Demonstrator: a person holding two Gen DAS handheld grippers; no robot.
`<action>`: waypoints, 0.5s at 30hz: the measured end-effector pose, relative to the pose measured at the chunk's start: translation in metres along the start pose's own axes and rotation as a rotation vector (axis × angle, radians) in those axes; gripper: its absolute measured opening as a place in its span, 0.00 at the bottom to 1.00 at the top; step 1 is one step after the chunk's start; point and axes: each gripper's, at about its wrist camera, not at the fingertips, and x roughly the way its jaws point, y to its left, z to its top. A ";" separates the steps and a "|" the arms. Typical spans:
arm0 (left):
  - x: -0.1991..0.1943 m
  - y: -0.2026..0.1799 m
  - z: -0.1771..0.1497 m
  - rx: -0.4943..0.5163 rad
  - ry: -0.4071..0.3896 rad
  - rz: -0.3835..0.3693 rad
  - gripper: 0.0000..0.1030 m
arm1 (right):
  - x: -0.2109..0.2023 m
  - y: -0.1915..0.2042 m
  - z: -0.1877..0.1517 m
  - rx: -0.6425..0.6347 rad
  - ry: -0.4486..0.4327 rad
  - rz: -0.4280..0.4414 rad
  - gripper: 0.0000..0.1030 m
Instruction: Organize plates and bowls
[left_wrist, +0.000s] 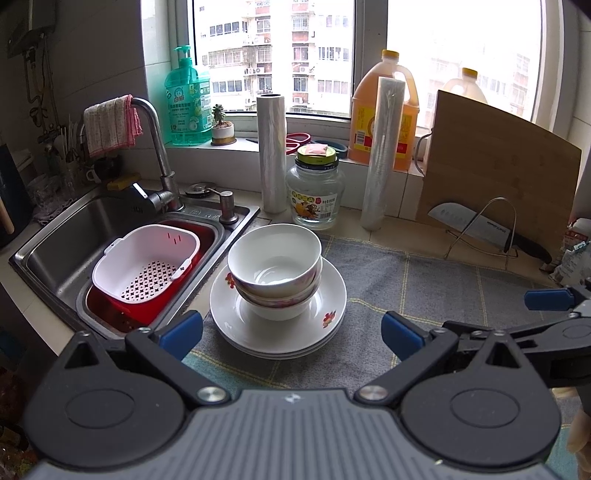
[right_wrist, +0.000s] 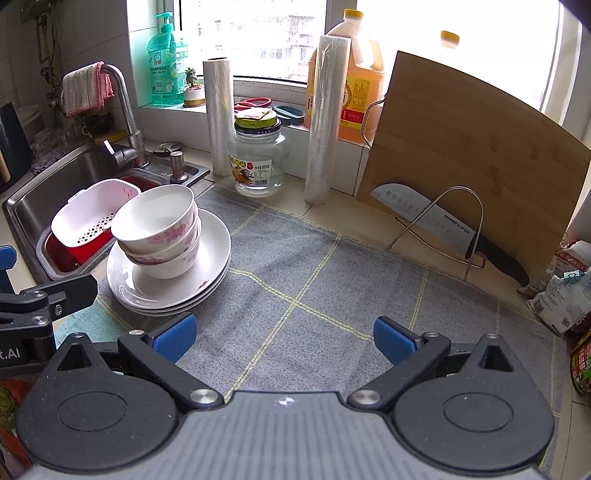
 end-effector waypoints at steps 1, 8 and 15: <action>0.000 0.000 0.000 0.000 0.000 0.001 0.99 | 0.000 0.000 0.000 -0.001 -0.001 -0.001 1.00; -0.001 0.000 -0.001 -0.001 0.000 0.007 0.99 | 0.000 0.001 0.000 -0.003 -0.001 -0.003 1.00; -0.001 -0.001 -0.001 -0.003 0.002 0.008 0.99 | 0.000 0.001 0.001 -0.003 0.001 -0.005 1.00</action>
